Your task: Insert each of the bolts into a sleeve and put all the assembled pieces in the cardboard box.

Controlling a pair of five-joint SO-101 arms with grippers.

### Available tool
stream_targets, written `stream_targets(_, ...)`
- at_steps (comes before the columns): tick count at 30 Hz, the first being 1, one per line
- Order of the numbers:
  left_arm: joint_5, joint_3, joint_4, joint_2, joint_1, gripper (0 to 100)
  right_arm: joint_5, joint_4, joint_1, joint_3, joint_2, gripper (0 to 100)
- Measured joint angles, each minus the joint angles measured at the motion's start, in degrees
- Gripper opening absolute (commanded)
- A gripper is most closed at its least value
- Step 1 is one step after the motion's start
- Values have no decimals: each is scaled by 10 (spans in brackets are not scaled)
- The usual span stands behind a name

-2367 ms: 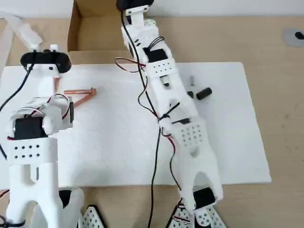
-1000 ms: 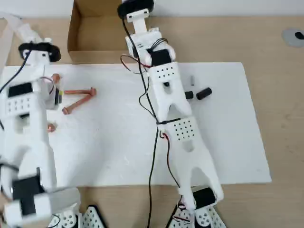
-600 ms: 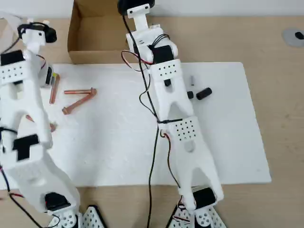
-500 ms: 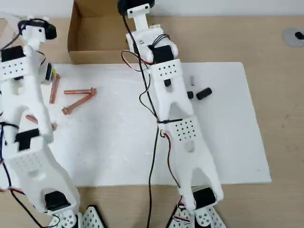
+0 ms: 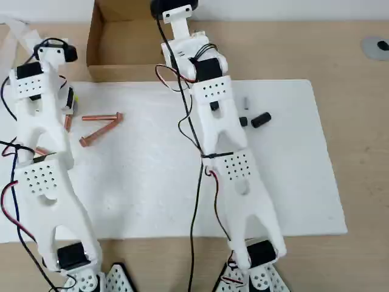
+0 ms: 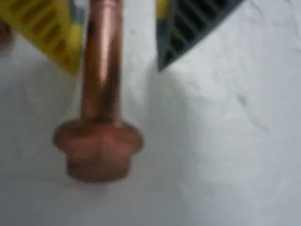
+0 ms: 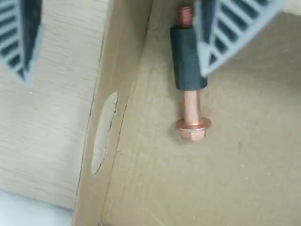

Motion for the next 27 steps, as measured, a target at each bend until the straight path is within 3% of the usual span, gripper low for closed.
stream_targets(15, 61, -11, -24, 30, 10, 119, 0, 0, 0, 0, 0, 268)
stream_targets(19, 62, -16, -24, 33, 11, 3, 0, 0, 0, 0, 0, 267)
stream_targets(27, 63, -24, -11, 40, 28, 12, 0, 0, 0, 0, 0, 267)
